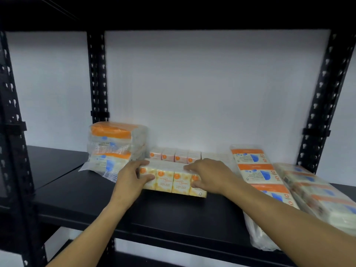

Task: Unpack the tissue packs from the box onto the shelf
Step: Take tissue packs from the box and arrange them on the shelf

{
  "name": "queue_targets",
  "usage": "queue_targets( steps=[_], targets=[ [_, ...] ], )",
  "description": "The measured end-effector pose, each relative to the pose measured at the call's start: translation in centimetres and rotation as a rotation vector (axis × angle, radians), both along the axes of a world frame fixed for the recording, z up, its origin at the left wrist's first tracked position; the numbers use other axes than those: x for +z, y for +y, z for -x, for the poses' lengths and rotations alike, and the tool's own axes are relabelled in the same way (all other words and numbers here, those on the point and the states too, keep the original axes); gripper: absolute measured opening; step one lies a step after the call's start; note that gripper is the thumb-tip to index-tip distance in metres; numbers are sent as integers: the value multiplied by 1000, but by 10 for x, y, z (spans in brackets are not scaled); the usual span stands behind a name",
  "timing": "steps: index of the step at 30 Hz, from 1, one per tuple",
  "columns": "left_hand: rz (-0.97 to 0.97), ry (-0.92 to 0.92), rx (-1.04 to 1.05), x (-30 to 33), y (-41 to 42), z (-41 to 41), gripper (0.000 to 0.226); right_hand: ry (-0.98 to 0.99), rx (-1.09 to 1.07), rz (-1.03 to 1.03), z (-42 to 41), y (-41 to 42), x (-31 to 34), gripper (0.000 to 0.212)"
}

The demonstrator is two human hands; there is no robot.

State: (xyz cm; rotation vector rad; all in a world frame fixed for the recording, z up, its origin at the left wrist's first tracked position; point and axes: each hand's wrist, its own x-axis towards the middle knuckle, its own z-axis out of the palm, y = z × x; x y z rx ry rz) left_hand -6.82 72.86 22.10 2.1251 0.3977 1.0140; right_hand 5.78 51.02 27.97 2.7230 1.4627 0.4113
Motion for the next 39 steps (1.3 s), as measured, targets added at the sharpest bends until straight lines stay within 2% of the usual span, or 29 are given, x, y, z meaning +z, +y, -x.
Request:
queue_targets(
  steps=[5, 9, 16, 25, 39],
  targets=[
    [68, -20, 25, 0, 23, -17, 41, -52, -7, -72, -4, 27, -2, 52],
    [97, -20, 11, -2, 39, -33, 41, -62, -34, -157, -14, 46, -3, 52],
    [7, 44, -4, -11, 41, -66, 43, -104, -112, -97, -40, 53, -19, 46],
    [-87, -2, 21, -24, 43, -80, 39, -81, -124, -125, -52, 54, -30, 50],
    [-118, -5, 26, -27, 44, -80, 40, -25, -133, -121, -49, 56, -28, 54]
  ],
)
